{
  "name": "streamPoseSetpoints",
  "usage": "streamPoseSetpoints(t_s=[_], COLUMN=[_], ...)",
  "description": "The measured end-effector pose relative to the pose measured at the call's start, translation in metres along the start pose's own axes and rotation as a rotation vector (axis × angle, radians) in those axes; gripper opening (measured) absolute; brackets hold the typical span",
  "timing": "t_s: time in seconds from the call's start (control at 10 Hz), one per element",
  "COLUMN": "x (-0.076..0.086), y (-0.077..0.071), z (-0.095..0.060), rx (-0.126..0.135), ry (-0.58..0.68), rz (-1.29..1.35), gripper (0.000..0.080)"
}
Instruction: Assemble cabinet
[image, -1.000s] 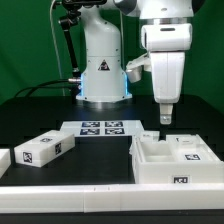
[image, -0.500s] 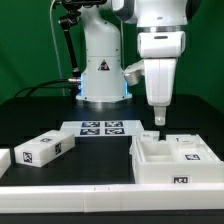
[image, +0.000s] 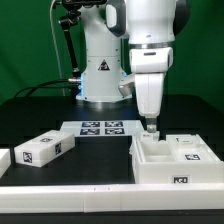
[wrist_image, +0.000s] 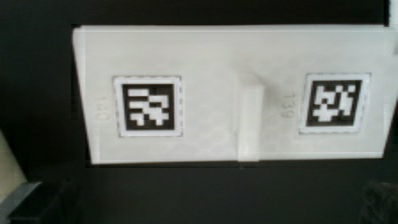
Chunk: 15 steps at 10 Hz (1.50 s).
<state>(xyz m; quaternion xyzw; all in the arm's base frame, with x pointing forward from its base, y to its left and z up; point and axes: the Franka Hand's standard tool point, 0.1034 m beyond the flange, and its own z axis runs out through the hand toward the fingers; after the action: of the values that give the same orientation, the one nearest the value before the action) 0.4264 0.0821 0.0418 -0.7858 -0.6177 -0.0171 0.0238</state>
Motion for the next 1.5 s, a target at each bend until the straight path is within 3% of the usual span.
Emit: streamPoseSetpoints(t_s=[0.6,0.9,1.1,1.2,1.3,1.4,1.5], x=[-0.015,-0.016,-0.016,-0.016,-0.016,-0.016,-0.016], y=[-0.005,-0.005,-0.005,-0.006,-0.007,-0.007,-0.007], z=[0.022,0.023,0.023,0.025,0.027,0.028,0.028], rx=[0.024,0.025,0.025,0.028,0.028,0.030,0.029], ry=[0.004,0.004,0.004,0.004,0.008,0.008,0.008], rz=[0.031,0.033,0.034,0.034,0.034,0.035,0.035], gripper=[0.0796,0.0770,0.0412,0.0412,0.0275,0.0087,0.0087])
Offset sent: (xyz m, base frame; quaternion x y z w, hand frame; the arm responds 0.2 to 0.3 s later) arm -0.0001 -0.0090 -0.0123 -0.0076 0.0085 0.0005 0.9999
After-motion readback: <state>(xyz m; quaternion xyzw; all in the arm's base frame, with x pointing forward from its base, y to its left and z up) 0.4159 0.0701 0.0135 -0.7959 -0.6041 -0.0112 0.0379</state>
